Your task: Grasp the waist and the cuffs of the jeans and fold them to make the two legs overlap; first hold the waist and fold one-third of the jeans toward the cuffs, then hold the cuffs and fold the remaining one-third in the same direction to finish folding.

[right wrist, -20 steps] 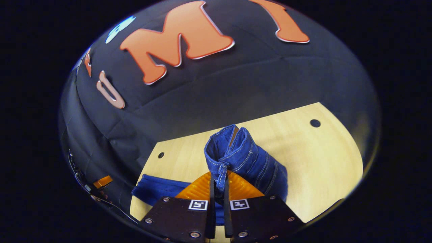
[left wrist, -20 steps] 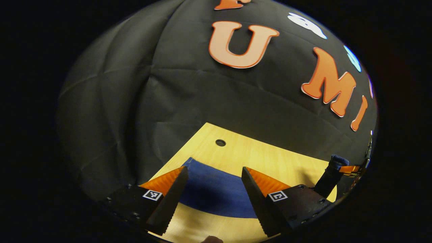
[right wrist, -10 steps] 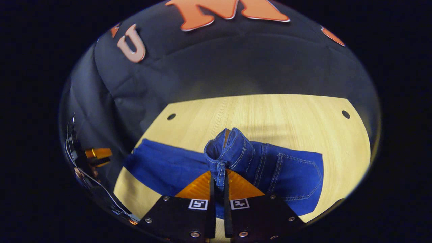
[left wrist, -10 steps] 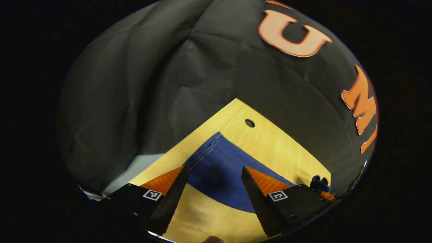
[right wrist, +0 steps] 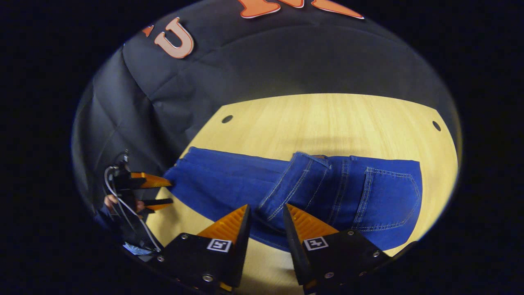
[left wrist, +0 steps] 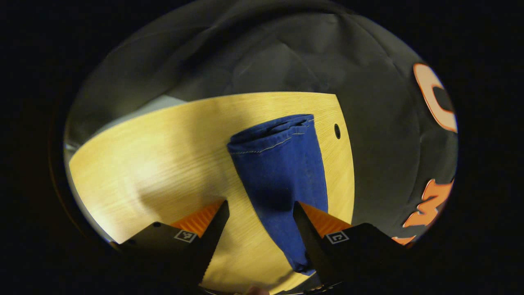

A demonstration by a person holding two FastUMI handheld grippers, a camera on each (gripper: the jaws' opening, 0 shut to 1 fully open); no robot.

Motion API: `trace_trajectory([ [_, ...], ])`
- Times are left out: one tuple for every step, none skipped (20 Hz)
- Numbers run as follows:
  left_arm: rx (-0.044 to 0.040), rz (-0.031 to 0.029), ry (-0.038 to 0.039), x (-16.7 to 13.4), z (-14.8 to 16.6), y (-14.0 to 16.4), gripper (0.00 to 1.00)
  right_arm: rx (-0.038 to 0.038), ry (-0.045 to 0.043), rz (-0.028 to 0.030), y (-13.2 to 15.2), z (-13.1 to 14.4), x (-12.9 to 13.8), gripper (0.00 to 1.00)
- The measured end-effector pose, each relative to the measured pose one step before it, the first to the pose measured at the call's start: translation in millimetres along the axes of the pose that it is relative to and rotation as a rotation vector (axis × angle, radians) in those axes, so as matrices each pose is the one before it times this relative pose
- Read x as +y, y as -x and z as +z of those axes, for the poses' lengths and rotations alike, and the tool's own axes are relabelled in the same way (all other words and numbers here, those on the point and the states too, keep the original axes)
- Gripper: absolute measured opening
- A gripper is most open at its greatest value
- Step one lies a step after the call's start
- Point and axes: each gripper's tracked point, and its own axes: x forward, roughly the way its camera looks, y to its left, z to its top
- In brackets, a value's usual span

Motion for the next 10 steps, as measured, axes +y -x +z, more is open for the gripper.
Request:
trace_trajectory([
  [-0.00721,-0.01063,0.01201,-2.33,2.71,-3.20,0.95,-0.00630,0.00552,-0.01209,-0.70,2.93,-0.51,0.50],
  [0.00181,-0.00520,0.01142,-4.73,3.57,-9.70,0.95,0.00092,0.00641,-0.00704,0.67,-2.76,-2.98,0.59],
  [0.00078,-0.00605,0.00506,-4.66,3.89,-4.30,0.95,0.00891,0.01271,-0.00843,0.62,-2.23,-3.48,0.62],
  [0.00181,-0.00230,0.00176,-6.62,3.39,-6.03,0.95,0.00795,0.01088,-0.01591,2.90,-4.62,-5.93,0.64],
  [0.00710,0.00079,-0.01158,-4.30,2.60,-5.21,0.95,0.01242,0.00914,-0.01219,-1.81,-3.66,-4.17,0.64],
  [0.00494,0.00466,-0.01813,-3.18,-0.35,-3.64,0.95,0.01159,0.00073,-0.00983,-0.56,-5.03,-3.40,0.65],
  [0.00611,0.00907,-0.01524,-3.11,1.34,-2.05,0.95,0.01603,-0.00602,-0.00289,-0.54,-3.67,-0.36,0.65],
  [0.00134,0.00901,-0.01710,-2.04,-0.87,-2.20,0.94,0.00640,-0.00751,0.00469,2.37,-3.05,0.86,0.65],
  [-0.00066,0.00477,-0.01692,-1.77,0.53,-2.30,0.94,-0.00168,-0.00537,0.00379,-0.19,0.32,1.86,0.65],
  [0.00127,0.02061,-0.01386,1.87,-0.13,-1.34,0.92,-0.00836,0.00054,0.00400,-1.19,1.23,0.90,0.65],
])
